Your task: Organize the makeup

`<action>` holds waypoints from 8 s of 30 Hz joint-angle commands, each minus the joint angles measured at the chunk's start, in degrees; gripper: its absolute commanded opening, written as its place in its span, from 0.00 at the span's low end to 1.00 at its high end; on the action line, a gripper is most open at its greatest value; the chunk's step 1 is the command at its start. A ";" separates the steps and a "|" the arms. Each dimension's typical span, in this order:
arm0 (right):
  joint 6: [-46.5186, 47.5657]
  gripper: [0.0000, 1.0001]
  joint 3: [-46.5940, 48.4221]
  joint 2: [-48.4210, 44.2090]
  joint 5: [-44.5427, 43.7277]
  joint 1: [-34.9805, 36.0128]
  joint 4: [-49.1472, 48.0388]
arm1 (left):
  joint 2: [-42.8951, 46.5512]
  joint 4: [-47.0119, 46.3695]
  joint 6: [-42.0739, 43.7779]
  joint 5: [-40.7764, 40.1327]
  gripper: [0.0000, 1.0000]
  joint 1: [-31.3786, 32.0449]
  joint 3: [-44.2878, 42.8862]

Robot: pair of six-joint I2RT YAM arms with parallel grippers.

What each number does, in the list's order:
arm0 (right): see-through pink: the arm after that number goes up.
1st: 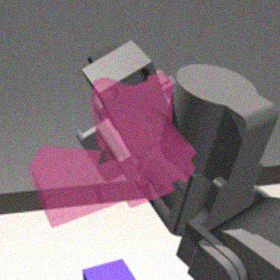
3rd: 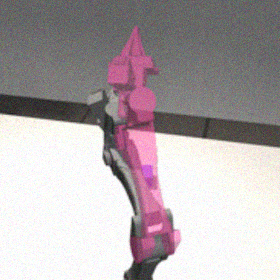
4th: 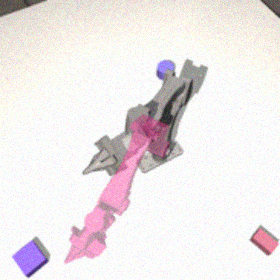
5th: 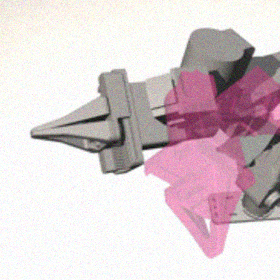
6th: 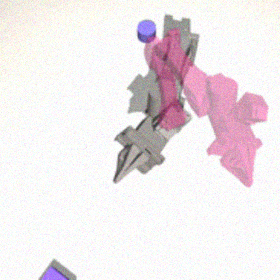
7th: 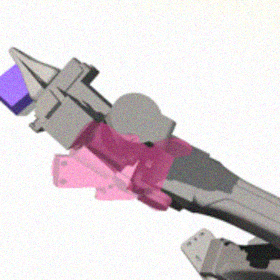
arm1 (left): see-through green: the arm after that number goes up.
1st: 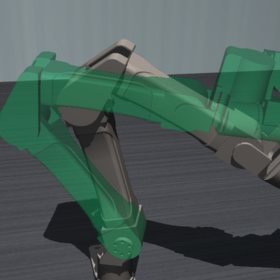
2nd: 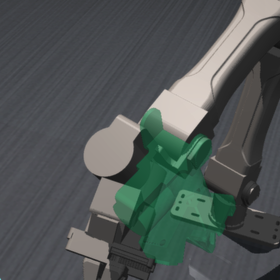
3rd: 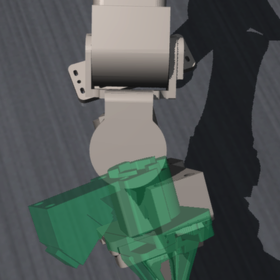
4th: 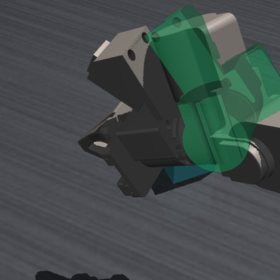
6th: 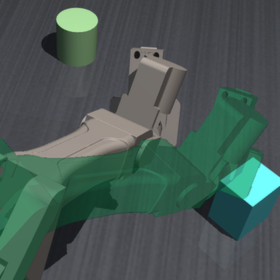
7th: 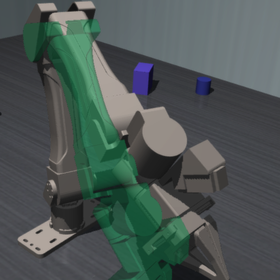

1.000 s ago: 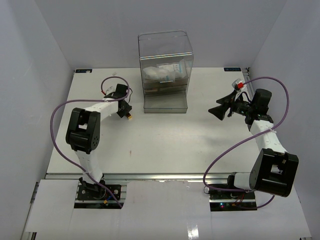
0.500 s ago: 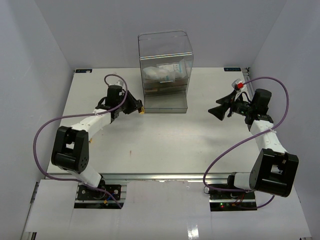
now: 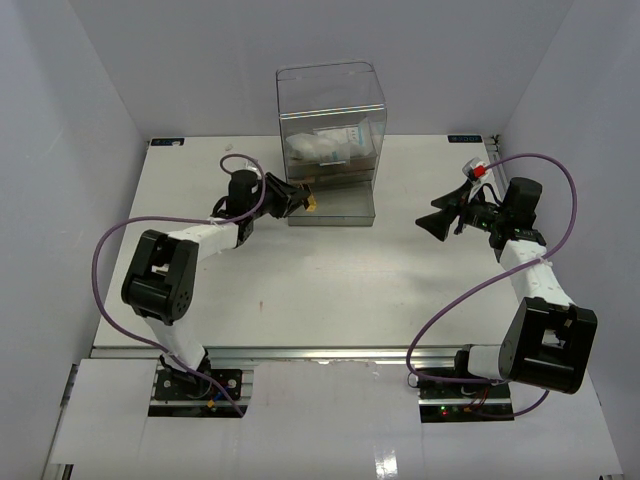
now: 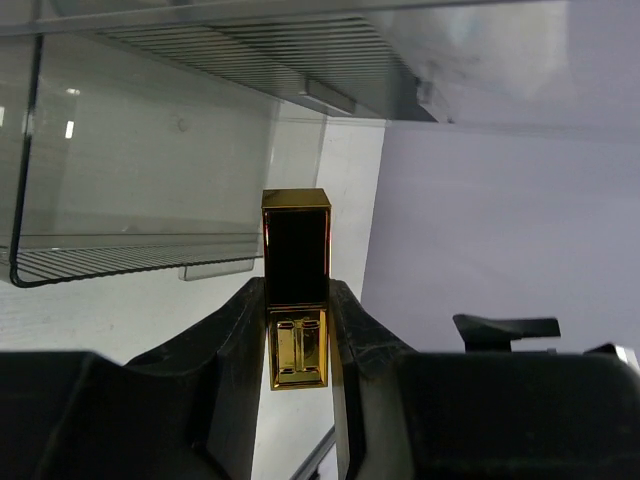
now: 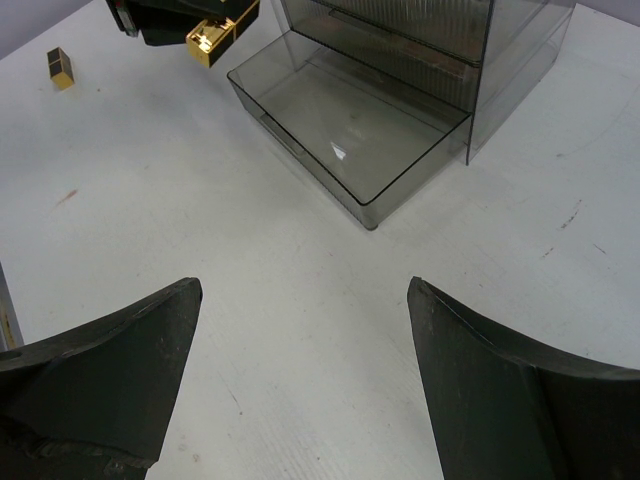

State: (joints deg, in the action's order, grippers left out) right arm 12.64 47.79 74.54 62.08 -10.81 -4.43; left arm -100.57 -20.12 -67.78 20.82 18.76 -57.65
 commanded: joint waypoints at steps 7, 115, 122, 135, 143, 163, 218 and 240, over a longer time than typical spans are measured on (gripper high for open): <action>1.36 0.90 0.73 -0.82 1.62 0.15 0.27 | -3.51 -3.68 -8.28 -8.27 0.55 2.15 -3.31; 31.12 0.90 4.51 -5.00 2.35 6.77 32.82 | 22.45 11.02 14.27 9.28 0.07 -9.35 11.74; 30.87 0.90 3.80 -5.99 2.43 6.68 32.20 | 9.69 9.92 10.98 3.86 0.06 0.49 -1.44; 30.96 0.90 3.36 -6.25 2.25 6.68 32.02 | 0.03 3.50 -8.23 -10.85 0.09 1.98 -4.48; 31.13 0.90 3.10 -6.25 2.51 6.61 32.02 | -2.90 5.17 -13.99 -18.52 0.27 2.42 -6.64; 33.46 0.90 1.50 -6.89 3.87 5.97 32.24 | 3.81 -6.50 0.71 -8.03 0.74 2.40 -2.72; 34.70 0.98 50.94 53.44 -58.52 44.82 15.47 | 50.69 23.81 52.43 4.85 0.98 -14.81 15.16; 20.90 0.90 25.19 18.20 -24.94 30.47 25.09 | 43.51 20.94 50.54 11.60 0.98 -15.90 15.91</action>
State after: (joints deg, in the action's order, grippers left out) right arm 42.67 75.17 102.90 25.95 29.97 20.08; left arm -55.72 2.16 -16.56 29.31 3.35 -41.90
